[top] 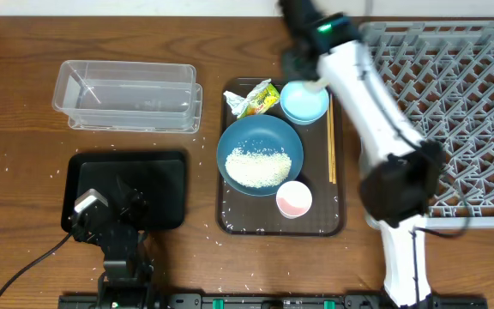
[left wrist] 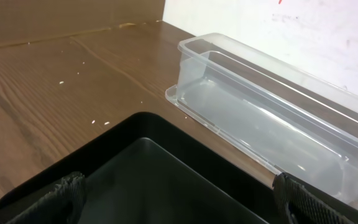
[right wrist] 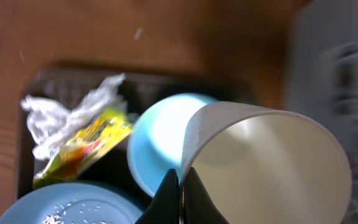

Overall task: Sort waste into correct bins and load items into the dishwasher rack
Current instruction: 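Lift the white paper cup and carry it over the dish rack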

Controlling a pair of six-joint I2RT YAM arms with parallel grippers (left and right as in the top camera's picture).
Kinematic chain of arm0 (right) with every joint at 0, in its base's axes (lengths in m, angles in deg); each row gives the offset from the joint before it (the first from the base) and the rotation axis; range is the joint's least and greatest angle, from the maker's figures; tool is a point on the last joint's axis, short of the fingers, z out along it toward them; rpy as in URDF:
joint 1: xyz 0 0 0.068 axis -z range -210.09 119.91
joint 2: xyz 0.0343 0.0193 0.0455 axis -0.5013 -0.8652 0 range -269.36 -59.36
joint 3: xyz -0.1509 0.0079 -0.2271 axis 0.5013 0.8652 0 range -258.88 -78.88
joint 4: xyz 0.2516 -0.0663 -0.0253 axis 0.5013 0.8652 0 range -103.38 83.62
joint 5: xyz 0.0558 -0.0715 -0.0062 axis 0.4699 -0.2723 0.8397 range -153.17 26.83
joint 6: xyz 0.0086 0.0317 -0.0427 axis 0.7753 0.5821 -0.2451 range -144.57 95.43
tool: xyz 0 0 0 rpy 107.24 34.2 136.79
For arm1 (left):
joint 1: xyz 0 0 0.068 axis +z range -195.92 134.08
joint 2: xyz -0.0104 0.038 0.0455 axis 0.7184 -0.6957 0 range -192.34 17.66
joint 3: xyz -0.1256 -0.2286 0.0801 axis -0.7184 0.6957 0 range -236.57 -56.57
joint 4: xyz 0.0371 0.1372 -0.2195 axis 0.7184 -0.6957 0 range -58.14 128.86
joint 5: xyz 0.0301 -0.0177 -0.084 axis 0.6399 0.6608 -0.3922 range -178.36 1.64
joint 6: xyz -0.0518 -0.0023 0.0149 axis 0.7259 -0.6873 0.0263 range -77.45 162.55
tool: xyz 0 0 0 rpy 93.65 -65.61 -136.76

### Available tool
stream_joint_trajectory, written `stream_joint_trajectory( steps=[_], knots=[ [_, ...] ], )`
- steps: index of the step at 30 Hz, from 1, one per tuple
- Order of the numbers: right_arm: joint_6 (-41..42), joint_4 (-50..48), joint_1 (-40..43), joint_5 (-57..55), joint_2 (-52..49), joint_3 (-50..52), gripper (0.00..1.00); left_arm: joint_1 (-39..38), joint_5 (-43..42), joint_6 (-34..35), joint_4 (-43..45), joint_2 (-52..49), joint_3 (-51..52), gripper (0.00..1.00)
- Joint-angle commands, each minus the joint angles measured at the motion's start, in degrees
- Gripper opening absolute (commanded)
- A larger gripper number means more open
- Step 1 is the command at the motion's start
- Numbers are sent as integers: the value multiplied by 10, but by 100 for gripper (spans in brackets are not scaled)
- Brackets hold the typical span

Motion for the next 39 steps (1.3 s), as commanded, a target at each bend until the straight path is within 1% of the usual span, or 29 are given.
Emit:
stream_joint_trajectory(
  steps=[1,7,12,15,17,21,23,24,30,35,39],
  knots=[
    [-45,3,74,45,71,-23,1,2,9,-1,-17,0,11,98],
    [-106,23,225,249,88,-23,1,2,9,-1,-17,0,11,98],
    [-110,38,353,360,75,-22,1,2,9,-1,-17,0,11,98],
    [-141,34,426,431,64,-22,1,2,9,-1,-17,0,11,98],
    [-172,34,470,466,54,-21,1,2,9,-1,-17,0,11,98],
    [-191,33,535,477,27,-11,1,2,9,-1,-17,0,11,98],
    [-221,32,557,507,10,-9,1,2,9,-1,-17,0,11,98],
    [-240,34,571,543,1,-7,1,2,9,-1,-17,0,11,98],
    [-285,44,623,754,-48,-5,1,2,9,-1,-17,0,11,98],
    [-290,51,638,784,-93,-5,1,2,9,-1,-17,0,11,98],
    [-290,105,639,828,-131,-5,1,2,9,-1,-17,0,11,98]
  ],
)
